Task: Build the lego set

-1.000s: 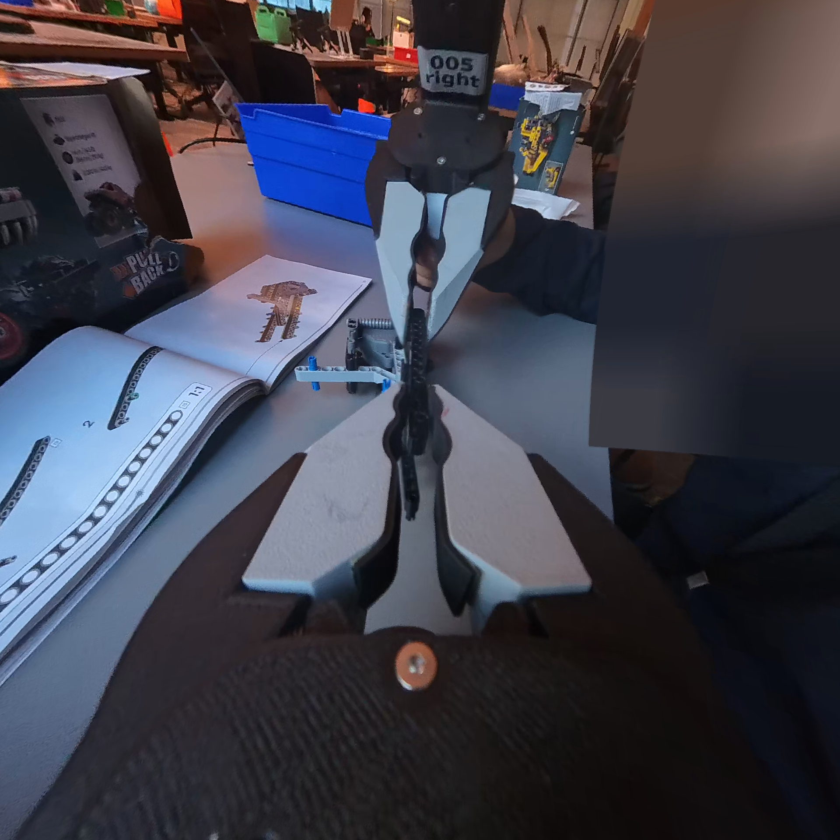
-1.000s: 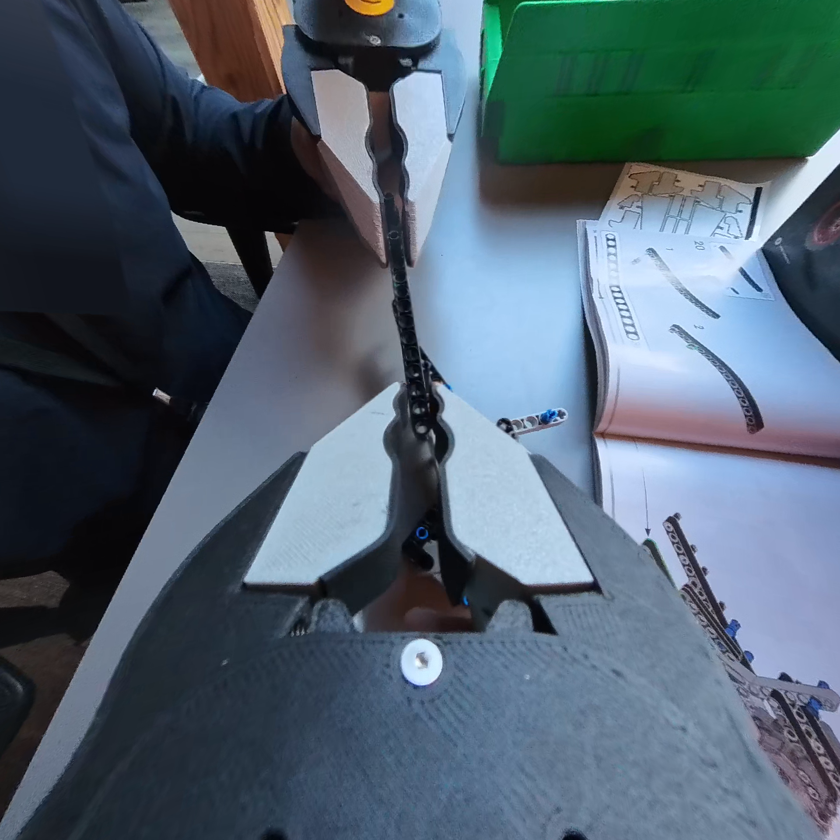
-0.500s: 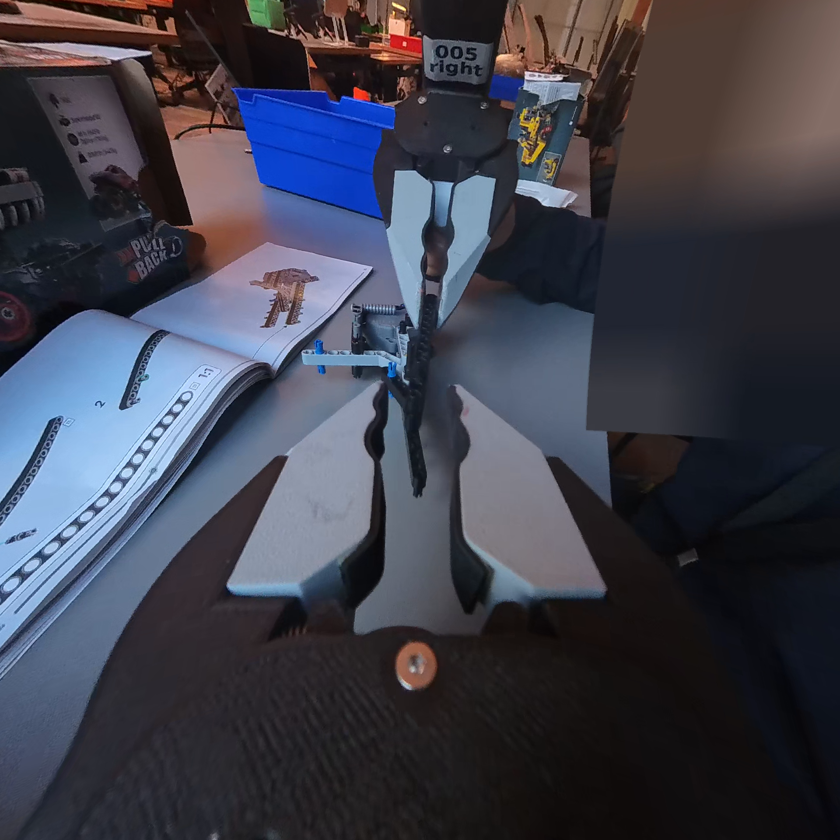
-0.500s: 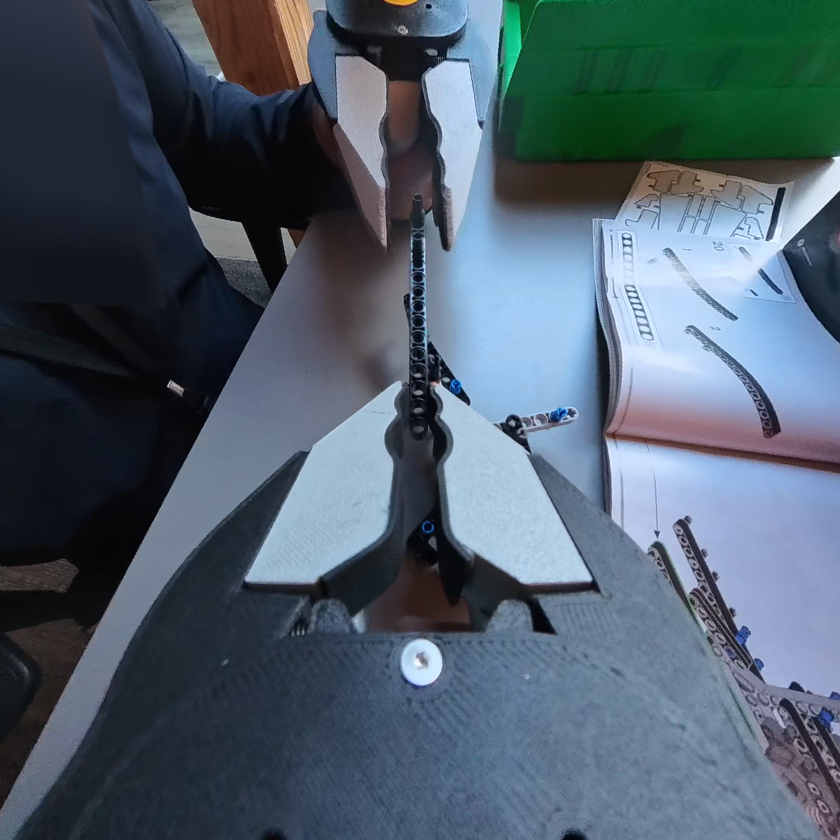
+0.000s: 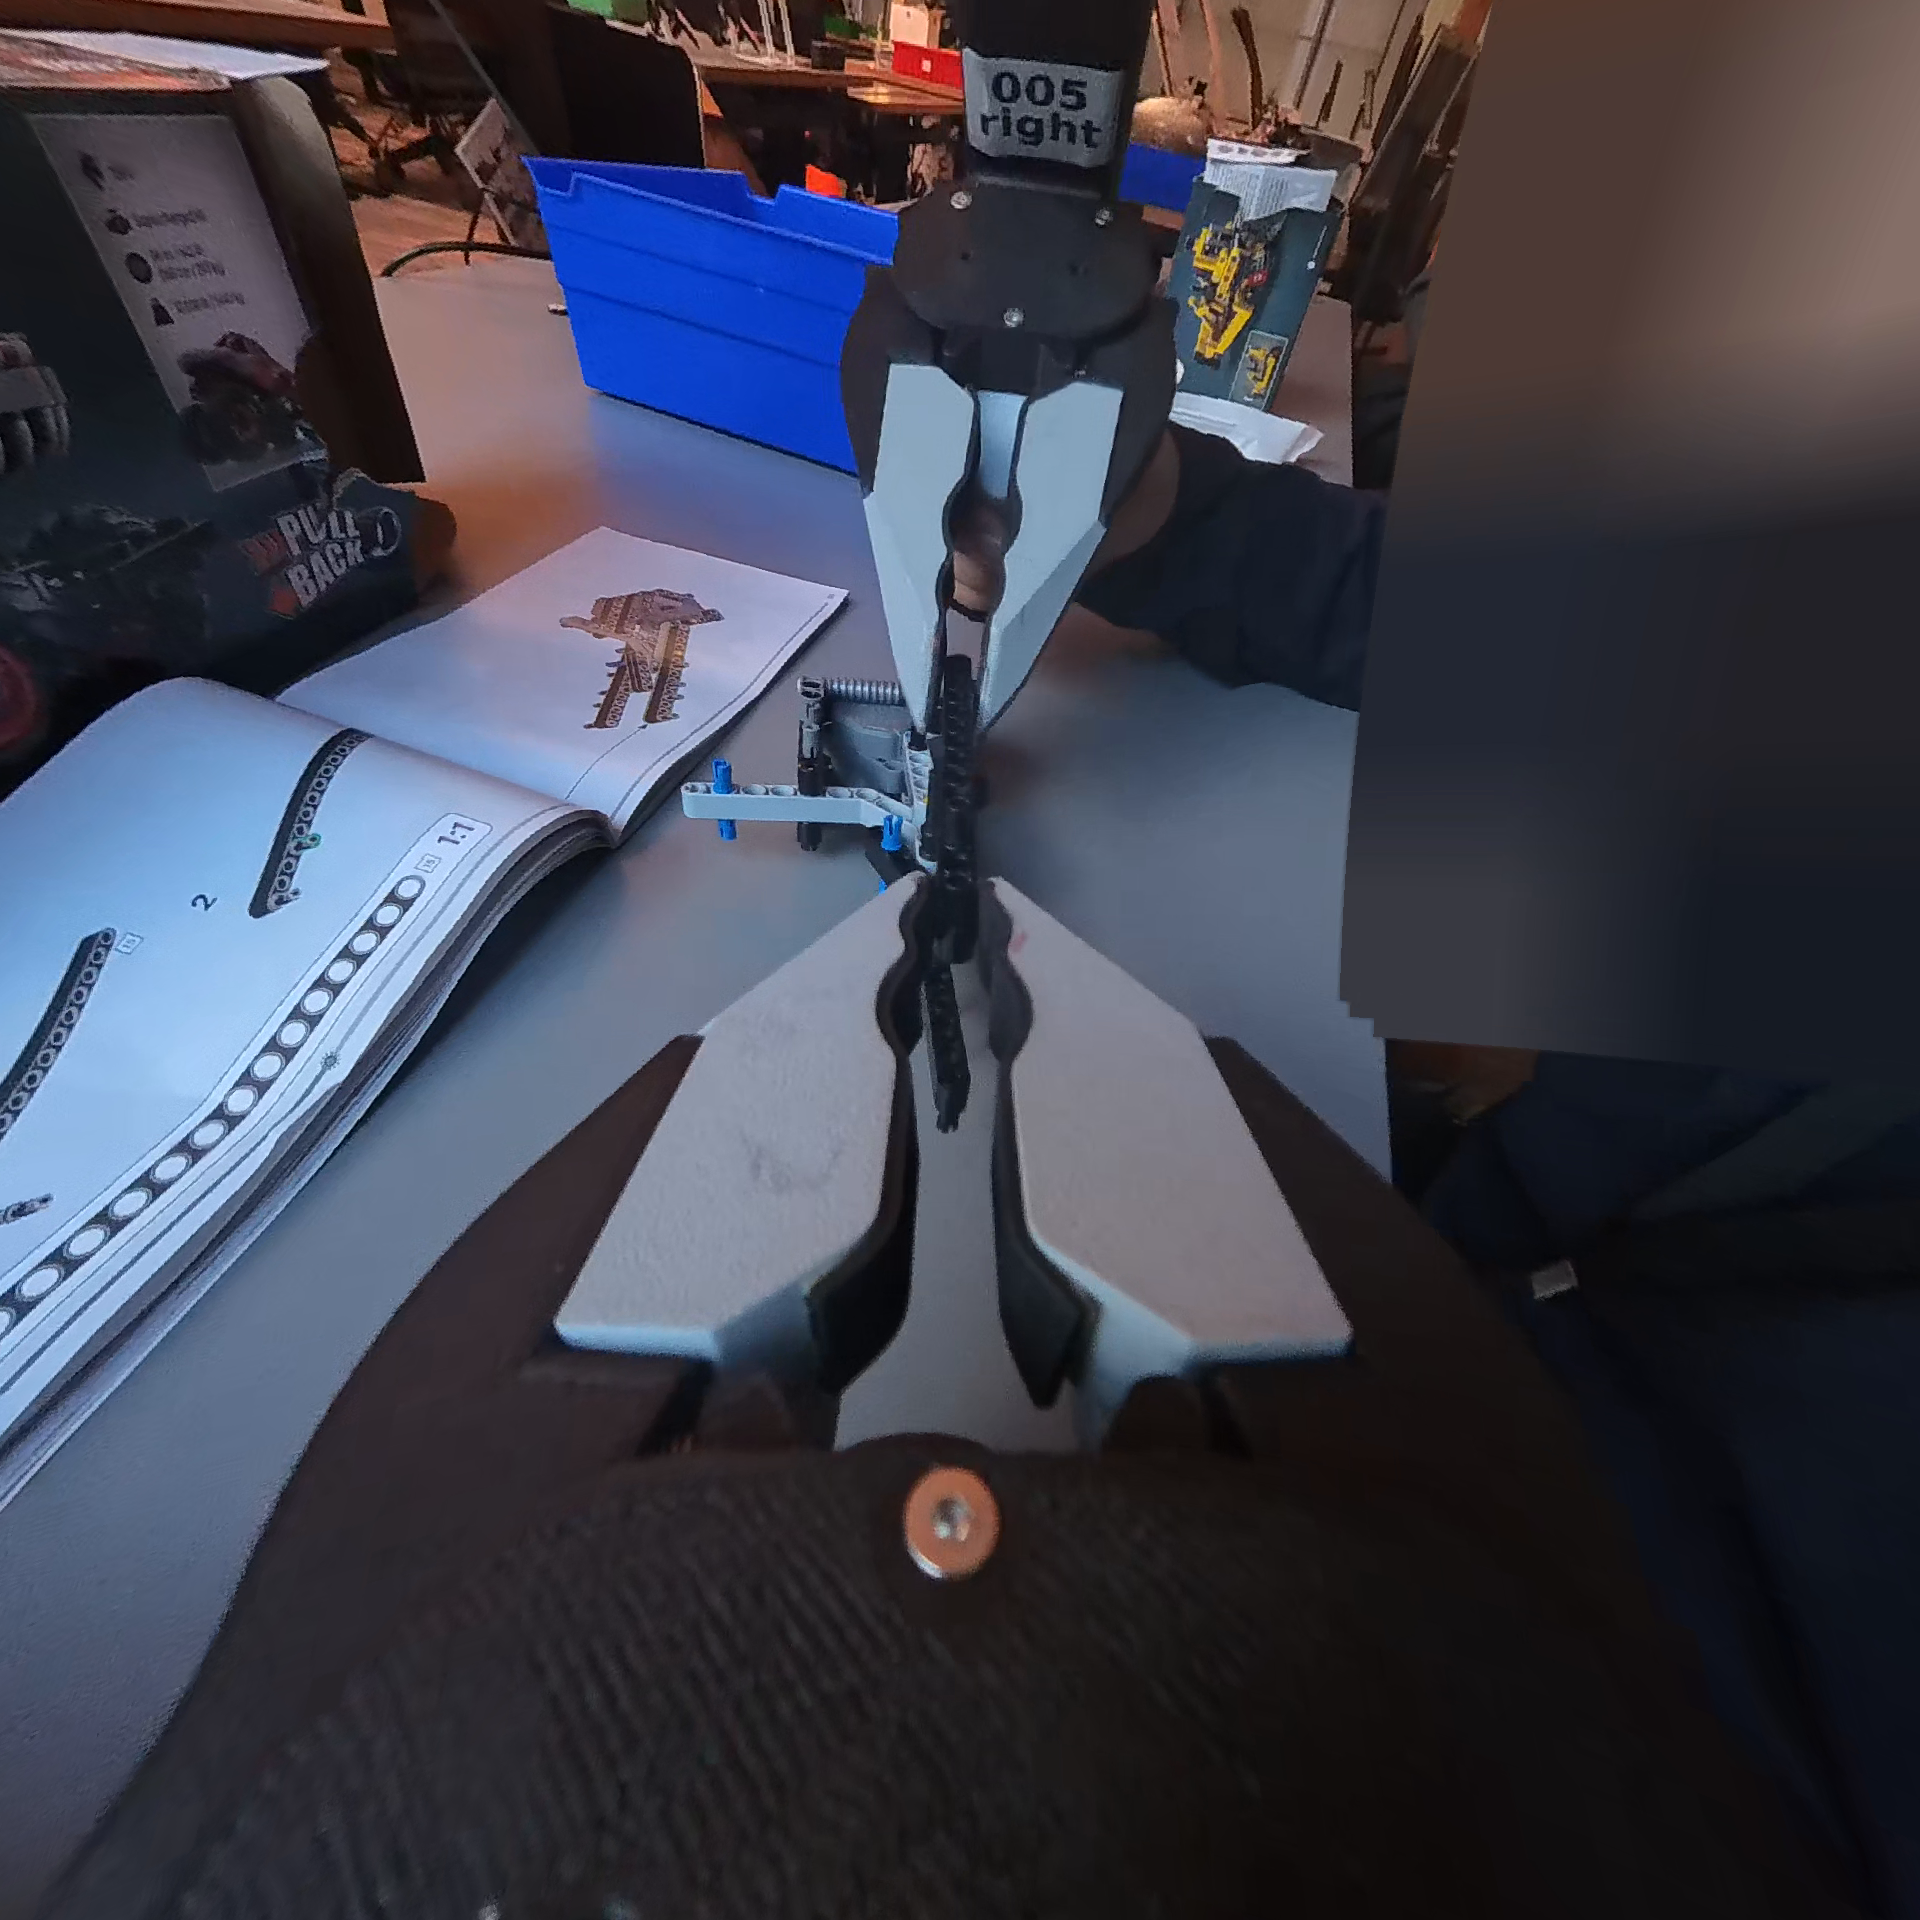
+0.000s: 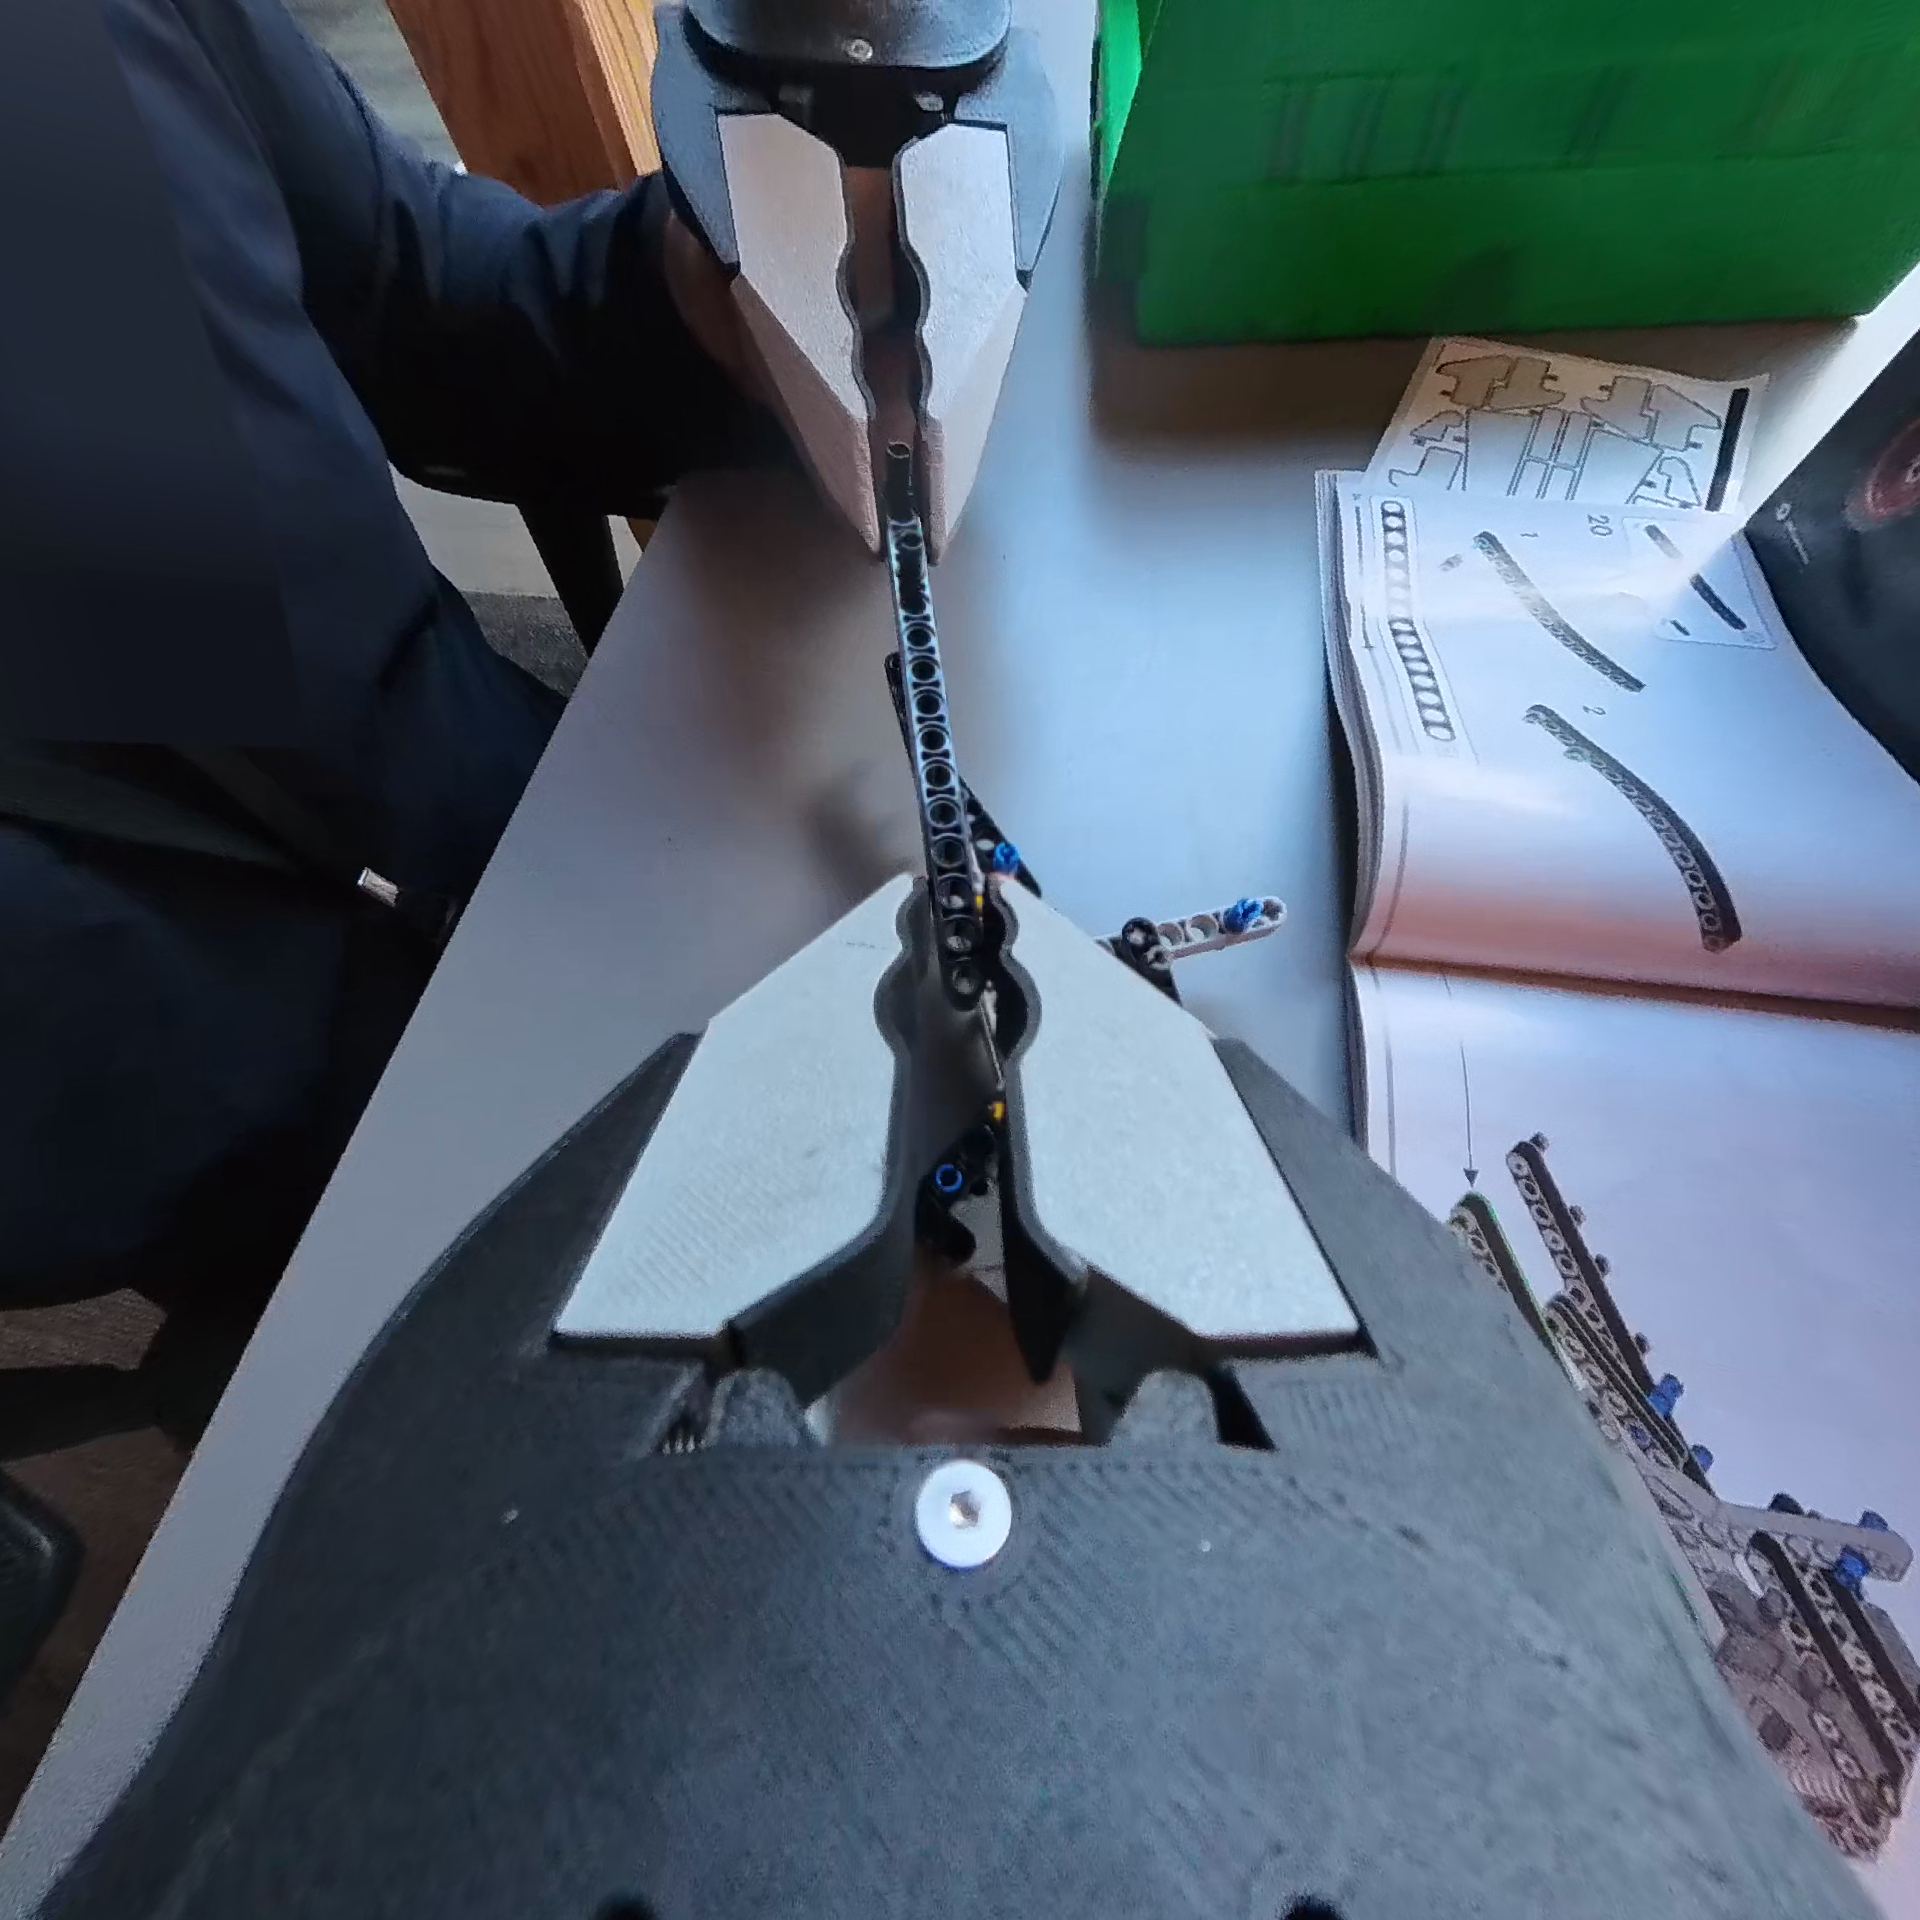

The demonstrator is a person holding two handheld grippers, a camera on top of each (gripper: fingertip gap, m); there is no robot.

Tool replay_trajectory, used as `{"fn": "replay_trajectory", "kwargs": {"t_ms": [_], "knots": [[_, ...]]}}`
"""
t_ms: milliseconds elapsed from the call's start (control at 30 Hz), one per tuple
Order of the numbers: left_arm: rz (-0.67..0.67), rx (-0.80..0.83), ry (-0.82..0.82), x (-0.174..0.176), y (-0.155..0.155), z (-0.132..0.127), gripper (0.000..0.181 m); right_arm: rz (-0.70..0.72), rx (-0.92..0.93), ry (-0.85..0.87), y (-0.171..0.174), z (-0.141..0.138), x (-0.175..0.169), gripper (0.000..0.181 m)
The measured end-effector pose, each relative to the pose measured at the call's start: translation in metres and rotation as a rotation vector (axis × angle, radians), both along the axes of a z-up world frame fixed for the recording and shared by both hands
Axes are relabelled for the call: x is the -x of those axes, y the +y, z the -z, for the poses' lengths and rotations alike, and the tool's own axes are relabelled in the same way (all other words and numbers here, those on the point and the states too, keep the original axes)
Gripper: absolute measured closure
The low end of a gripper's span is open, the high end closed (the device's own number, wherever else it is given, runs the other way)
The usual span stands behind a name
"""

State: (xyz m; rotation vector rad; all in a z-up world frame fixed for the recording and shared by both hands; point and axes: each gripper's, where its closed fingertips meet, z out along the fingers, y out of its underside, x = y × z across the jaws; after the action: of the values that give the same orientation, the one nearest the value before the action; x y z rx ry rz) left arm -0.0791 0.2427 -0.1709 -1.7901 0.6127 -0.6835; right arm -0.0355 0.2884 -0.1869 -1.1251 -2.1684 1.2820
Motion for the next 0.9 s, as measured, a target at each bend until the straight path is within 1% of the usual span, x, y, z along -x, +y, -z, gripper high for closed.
{"fn": "replay_trajectory", "kwargs": {"t_ms": [367, 800, 900], "knots": [[-0.05, 0.038, -0.024, -0.0014, 0.0026, 0.0017, 0.176, 0.029, -0.026, -0.013, 0.0039, 0.0051, 0.0033, 0.172], [-0.098, 0.038, 0.034, -0.0007, 0.002, 0.0021, 0.175, 0.059, -0.05, -0.009, 0.0048, 0.005, 0.008, 0.171], [-0.103, 0.056, 0.011, 0.0006, 0.0021, 0.0027, 0.176, 0.067, -0.049, -0.007, 0.0049, 0.0043, 0.0092, 0.171]]}}
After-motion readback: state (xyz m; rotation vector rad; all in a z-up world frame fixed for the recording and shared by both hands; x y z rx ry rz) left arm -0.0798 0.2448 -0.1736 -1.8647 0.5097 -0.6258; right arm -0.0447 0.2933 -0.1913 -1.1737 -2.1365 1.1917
